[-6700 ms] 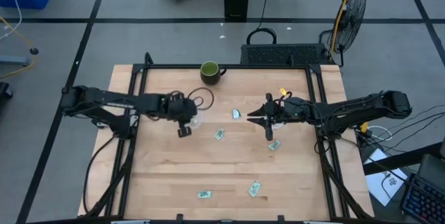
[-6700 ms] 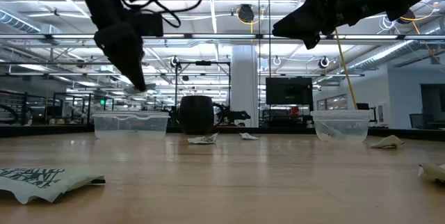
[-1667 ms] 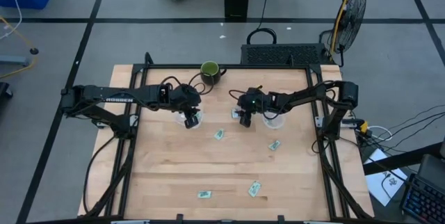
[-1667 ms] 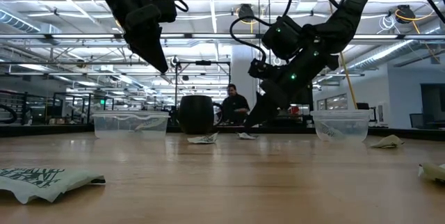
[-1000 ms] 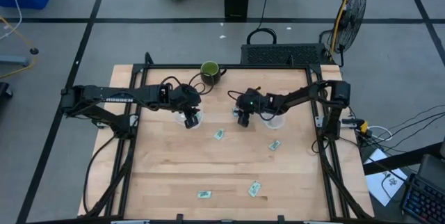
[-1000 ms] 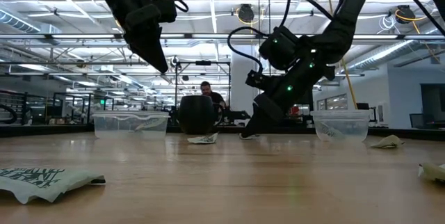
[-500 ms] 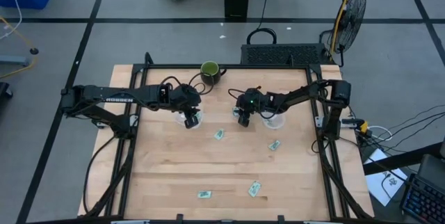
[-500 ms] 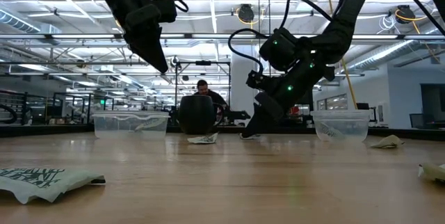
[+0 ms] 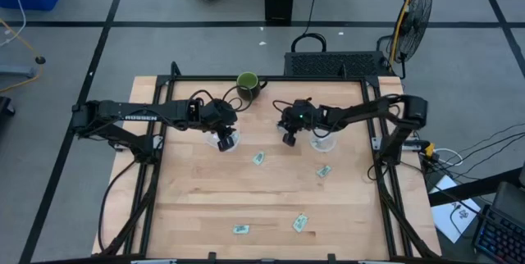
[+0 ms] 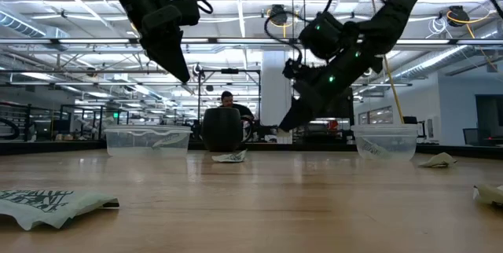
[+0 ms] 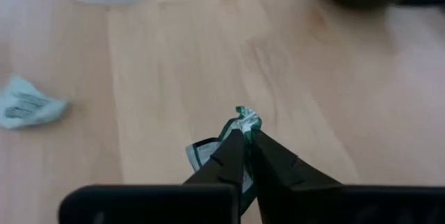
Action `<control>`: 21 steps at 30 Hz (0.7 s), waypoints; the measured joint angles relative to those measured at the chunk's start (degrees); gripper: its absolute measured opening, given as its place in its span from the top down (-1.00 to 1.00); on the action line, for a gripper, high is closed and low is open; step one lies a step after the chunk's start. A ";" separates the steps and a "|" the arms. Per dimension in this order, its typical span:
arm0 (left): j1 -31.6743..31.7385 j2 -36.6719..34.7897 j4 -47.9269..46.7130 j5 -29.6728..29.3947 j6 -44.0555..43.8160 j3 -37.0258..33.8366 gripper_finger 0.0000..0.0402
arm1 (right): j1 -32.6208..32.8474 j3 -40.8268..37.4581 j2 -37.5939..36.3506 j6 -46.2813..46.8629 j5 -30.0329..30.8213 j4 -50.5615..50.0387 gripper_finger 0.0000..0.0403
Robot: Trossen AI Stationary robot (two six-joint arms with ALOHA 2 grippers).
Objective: Pick and place Stevia / Truvia into bins
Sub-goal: Put the green and white stevia packet into the right transparent container
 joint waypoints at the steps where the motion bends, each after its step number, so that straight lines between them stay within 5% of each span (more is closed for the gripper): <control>1: 0.00 0.00 -0.02 0.00 -0.05 0.00 0.44 | 0.04 0.00 -1.32 0.02 0.04 -1.34 0.93; 7: 0.00 0.00 -0.05 0.00 -0.12 0.00 0.44 | 0.99 0.02 -13.80 0.24 5.94 -20.55 0.94; 12: 0.00 0.00 -0.01 0.00 -0.14 0.00 0.44 | 2.63 -0.23 -25.29 9.22 9.29 -37.70 0.97; 18: 0.00 0.00 0.03 0.00 -0.12 0.00 0.44 | 4.52 -5.89 -34.05 15.99 10.41 -43.50 0.94; 21: 0.00 0.00 0.03 0.00 -0.14 0.00 0.44 | 4.50 -8.79 -36.44 17.00 6.27 -44.28 0.94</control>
